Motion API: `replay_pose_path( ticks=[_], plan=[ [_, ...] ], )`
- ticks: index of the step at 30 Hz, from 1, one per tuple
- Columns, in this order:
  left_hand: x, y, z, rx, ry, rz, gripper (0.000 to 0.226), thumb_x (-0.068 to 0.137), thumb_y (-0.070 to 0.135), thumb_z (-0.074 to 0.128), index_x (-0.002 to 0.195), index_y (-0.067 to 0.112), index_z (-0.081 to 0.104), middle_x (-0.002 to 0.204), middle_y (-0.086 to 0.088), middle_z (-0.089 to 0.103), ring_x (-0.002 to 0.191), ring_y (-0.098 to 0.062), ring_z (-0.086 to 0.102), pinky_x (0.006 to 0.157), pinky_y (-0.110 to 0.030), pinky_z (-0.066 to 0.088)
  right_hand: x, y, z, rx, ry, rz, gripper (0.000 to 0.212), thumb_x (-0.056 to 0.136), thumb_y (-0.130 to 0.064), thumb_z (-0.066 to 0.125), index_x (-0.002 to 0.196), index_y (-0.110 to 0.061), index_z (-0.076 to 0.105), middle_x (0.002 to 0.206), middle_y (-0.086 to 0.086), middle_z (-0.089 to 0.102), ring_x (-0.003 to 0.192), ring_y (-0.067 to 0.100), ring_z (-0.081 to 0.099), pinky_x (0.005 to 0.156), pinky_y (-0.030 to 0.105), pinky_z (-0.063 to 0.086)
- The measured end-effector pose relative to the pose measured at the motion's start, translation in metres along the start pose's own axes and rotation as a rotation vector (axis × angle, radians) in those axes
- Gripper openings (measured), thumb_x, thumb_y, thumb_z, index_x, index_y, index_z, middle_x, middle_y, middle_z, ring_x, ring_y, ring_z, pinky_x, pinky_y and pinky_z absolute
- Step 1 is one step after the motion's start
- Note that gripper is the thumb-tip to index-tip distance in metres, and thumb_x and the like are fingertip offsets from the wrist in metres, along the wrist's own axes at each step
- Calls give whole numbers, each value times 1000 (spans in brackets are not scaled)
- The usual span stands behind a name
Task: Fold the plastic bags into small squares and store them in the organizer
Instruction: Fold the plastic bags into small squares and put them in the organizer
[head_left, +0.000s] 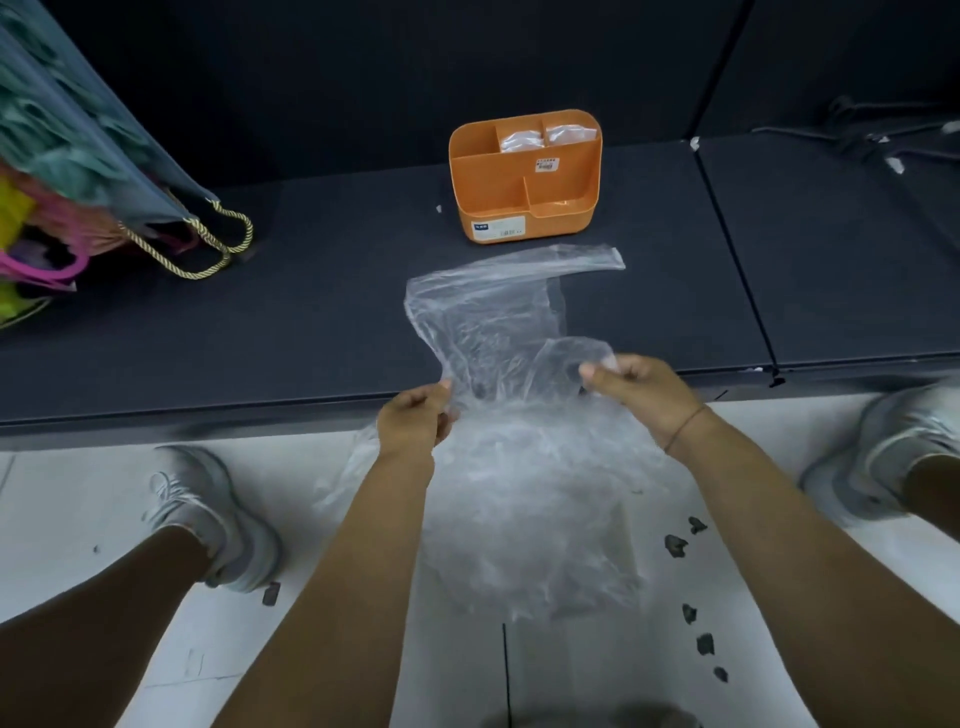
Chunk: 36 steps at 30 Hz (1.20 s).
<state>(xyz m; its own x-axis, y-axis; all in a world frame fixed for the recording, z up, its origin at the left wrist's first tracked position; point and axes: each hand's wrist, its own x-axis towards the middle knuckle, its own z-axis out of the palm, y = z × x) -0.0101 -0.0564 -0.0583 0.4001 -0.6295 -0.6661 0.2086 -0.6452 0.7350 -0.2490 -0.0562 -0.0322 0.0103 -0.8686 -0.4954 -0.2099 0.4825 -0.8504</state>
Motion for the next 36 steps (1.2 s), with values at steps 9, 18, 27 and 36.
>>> replay_pose_path(
  ticks=[9, 18, 27, 36],
  plan=[
    [9, -3, -31, -320, -29, -164, 6, 93, 3, 64, 90, 8, 64, 71, -2, 61, 54, -5, 52, 50, -10, 47, 1, 4, -37, 291, 188, 109, 41, 76, -55, 72, 81, -19, 53, 79, 5, 54, 72, 17, 55, 65, 28, 39],
    [7, -16, -32, -260, -35, -290, 42, 94, 47, 59, 100, 6, 60, 86, -3, 64, 66, -11, 58, 54, -18, 45, -7, 29, -47, 486, 165, 211, 30, 92, -38, 62, 107, -12, 59, 100, 6, 61, 87, 18, 65, 82, 33, 54],
    [2, -13, -34, -264, -47, -337, 14, 92, 24, 67, 88, 12, 64, 76, 1, 63, 63, -6, 58, 53, -15, 47, -2, 33, -33, 452, 305, 356, 9, 92, -18, 65, 84, -13, 66, 70, 0, 64, 58, 5, 55, 52, 14, 46],
    [-13, 5, -10, 290, 294, 686, 23, 87, 27, 72, 101, 9, 68, 97, 2, 62, 92, -14, 62, 85, -34, 51, -16, 12, -14, 637, 98, 129, 12, 90, -14, 64, 78, -15, 63, 70, -3, 62, 59, 4, 53, 54, 15, 43]
  ],
)
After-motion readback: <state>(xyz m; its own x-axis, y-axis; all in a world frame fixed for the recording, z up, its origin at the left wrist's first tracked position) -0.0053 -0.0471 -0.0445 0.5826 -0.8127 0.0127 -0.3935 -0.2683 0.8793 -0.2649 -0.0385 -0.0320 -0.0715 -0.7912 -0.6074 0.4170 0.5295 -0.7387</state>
